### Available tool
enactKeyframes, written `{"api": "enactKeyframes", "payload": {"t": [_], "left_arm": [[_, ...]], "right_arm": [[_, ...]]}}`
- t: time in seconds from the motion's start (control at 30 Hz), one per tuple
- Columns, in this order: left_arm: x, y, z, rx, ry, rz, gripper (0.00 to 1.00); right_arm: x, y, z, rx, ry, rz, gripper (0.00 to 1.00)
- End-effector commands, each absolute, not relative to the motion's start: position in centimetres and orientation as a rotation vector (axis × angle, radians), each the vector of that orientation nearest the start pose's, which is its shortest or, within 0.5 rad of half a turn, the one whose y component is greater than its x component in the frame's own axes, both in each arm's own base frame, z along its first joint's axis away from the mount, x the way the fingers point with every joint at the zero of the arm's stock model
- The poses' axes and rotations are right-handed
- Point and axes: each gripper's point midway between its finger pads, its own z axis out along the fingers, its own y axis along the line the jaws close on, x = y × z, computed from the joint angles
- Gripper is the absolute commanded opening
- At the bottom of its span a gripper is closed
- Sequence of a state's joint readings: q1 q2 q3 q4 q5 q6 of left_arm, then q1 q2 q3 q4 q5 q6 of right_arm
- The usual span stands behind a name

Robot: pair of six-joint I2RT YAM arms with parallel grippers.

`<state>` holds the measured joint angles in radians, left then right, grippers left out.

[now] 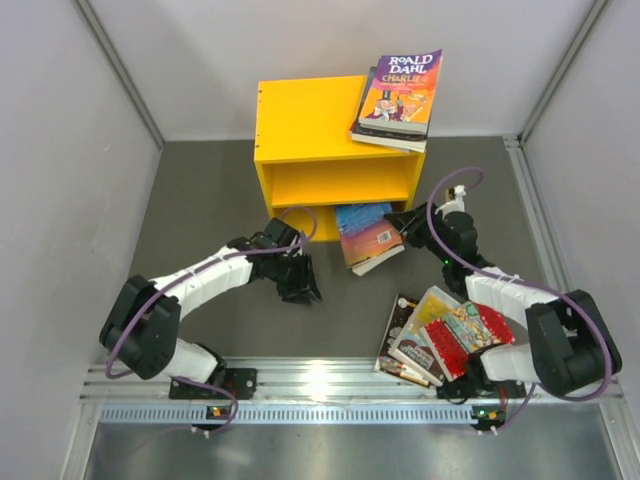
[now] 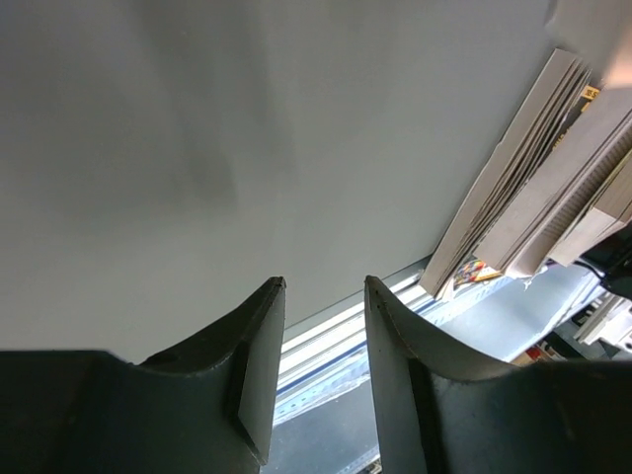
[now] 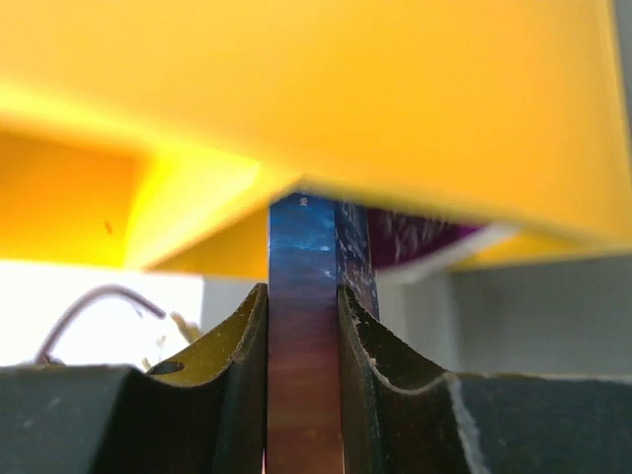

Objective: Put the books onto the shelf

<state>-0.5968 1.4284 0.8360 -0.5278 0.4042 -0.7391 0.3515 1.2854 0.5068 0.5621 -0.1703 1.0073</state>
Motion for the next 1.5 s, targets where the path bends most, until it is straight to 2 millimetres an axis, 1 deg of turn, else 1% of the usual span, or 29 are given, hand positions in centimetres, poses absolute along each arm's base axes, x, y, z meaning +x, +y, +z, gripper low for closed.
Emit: {"api": "enactKeyframes", "payload": {"t": [0.0,0.03,0.1,0.13,0.17,0.2,0.23,0.43,0.47,0.5,0.53,0.57,0.63,0.73,0.8,0.9,0.97,1.03,1.1,1.13,1.17,1.2,1.27,1.3,1.33,1.37,1.4,1.43,1.47], "left_arm": [[19.3,-24.1,7.8,-0.027,2.893,-0.841,0.43],[19.5,-24.2,8.0,-0.014,2.890,-0.838,0.43],[19.5,-24.1,7.7,-0.006,2.907,-0.803,0.42],[19.8,-24.4,7.9,0.012,2.899,-0.794,0.42],[19.6,-24.3,7.9,0.027,2.908,-0.767,0.41],[19.7,-24.4,7.8,0.034,2.913,-0.753,0.41],[20.0,-24.7,8.0,0.049,2.905,-0.752,0.41],[19.8,-25.1,7.6,0.080,2.934,-0.703,0.39],[19.7,-25.1,7.6,0.079,2.934,-0.702,0.39],[19.7,-25.1,7.5,0.078,2.937,-0.698,0.39],[19.8,-25.1,7.6,0.076,2.933,-0.696,0.38],[19.8,-25.0,7.6,0.069,2.935,-0.695,0.39],[19.7,-25.0,7.4,0.067,2.940,-0.691,0.38],[19.7,-25.0,7.3,0.066,2.942,-0.686,0.38],[19.7,-24.9,7.3,0.068,2.943,-0.685,0.38],[19.7,-25.0,7.2,0.068,2.942,-0.695,0.37],[19.6,-25.1,7.1,0.068,2.943,-0.704,0.37],[19.5,-25.1,7.1,0.064,2.943,-0.712,0.37],[19.4,-25.2,7.1,0.064,2.941,-0.724,0.37],[19.3,-25.2,7.0,0.063,2.943,-0.728,0.37],[19.3,-25.3,7.0,0.062,2.940,-0.732,0.37],[19.3,-25.3,7.0,0.059,2.937,-0.738,0.37],[19.2,-25.3,7.0,0.058,2.935,-0.742,0.37],[19.2,-25.3,7.0,0.056,2.932,-0.745,0.37],[19.2,-25.3,7.0,0.054,2.931,-0.746,0.37],[19.2,-25.2,7.1,0.053,2.927,-0.748,0.37],[19.1,-25.2,7.0,0.048,2.927,-0.748,0.37],[19.1,-25.2,7.1,0.048,2.924,-0.748,0.37],[19.1,-25.2,7.2,0.050,2.917,-0.754,0.37]], "right_arm": [[37.7,18.0,26.7,0.466,1.465,1.273,0.00],[38.2,17.9,25.8,0.489,1.482,1.269,0.00],[38.9,17.5,25.1,0.518,1.482,1.257,0.00],[39.4,17.4,23.9,0.555,1.502,1.257,0.00],[39.8,17.4,23.5,0.568,1.507,1.260,0.00],[40.0,17.5,23.3,0.572,1.504,1.268,0.00],[40.7,17.5,22.3,0.602,1.521,1.263,0.00],[42.9,18.1,19.6,0.680,1.573,1.273,0.00],[43.1,18.2,19.3,0.687,1.588,1.273,0.05],[43.3,18.3,19.0,0.691,1.603,1.272,0.18],[43.4,18.4,19.0,0.687,1.612,1.274,0.46],[43.4,18.4,18.3,0.707,1.641,1.258,0.54],[43.2,18.2,17.9,0.713,1.657,1.242,0.66],[42.4,17.4,17.0,0.740,1.691,1.194,0.70],[41.7,16.9,16.1,0.752,1.727,1.163,0.71],[40.7,15.6,15.3,0.751,1.784,1.075,0.73],[39.8,14.1,14.0,0.760,1.862,0.959,0.74],[38.8,12.7,13.6,0.737,1.912,0.856,0.75],[38.2,11.3,13.4,0.743,1.934,0.778,0.76],[38.0,10.5,14.2,0.709,1.926,0.743,0.77],[37.4,10.2,13.8,0.705,1.957,0.718,0.76],[37.1,10.0,14.6,0.659,1.958,0.693,0.76],[35.9,10.4,14.3,0.618,2.014,0.693,0.55],[35.2,10.6,13.9,0.597,2.038,0.701,0.46],[34.4,11.2,14.0,0.575,2.048,0.728,0.32],[33.4,11.8,13.5,0.560,2.083,0.739,0.27],[32.2,12.1,12.8,0.547,2.104,0.749,0.13],[31.0,13.1,12.3,0.524,2.135,0.773,0.07],[30.1,13.5,11.7,0.520,2.153,0.783,0.01]]}}
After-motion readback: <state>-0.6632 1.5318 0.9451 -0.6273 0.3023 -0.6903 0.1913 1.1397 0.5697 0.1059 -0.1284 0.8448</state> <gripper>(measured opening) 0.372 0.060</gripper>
